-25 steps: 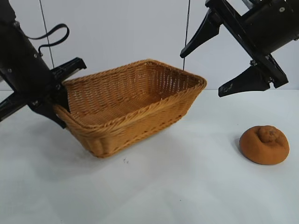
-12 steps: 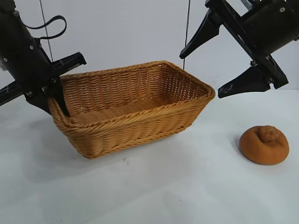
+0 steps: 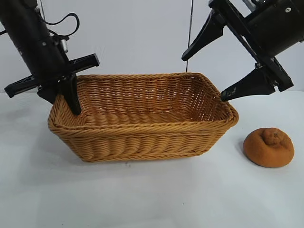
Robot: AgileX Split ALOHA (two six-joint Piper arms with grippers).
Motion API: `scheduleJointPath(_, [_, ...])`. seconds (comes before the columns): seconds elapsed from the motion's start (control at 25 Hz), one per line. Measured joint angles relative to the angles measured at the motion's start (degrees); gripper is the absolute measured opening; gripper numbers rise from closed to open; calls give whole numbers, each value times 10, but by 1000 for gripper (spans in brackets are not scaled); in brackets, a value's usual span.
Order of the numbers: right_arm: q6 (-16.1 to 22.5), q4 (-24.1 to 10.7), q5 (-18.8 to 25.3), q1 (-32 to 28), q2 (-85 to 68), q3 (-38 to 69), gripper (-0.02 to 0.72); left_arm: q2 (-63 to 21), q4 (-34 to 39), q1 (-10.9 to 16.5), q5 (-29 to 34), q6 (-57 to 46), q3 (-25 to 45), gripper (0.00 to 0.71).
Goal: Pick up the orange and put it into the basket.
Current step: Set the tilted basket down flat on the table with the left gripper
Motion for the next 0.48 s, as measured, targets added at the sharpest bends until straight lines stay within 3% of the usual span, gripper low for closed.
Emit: scheduleJointPath(0.48, [0, 0, 0, 0, 0, 0, 640, 47, 8, -11, -29, 25, -1, 87])
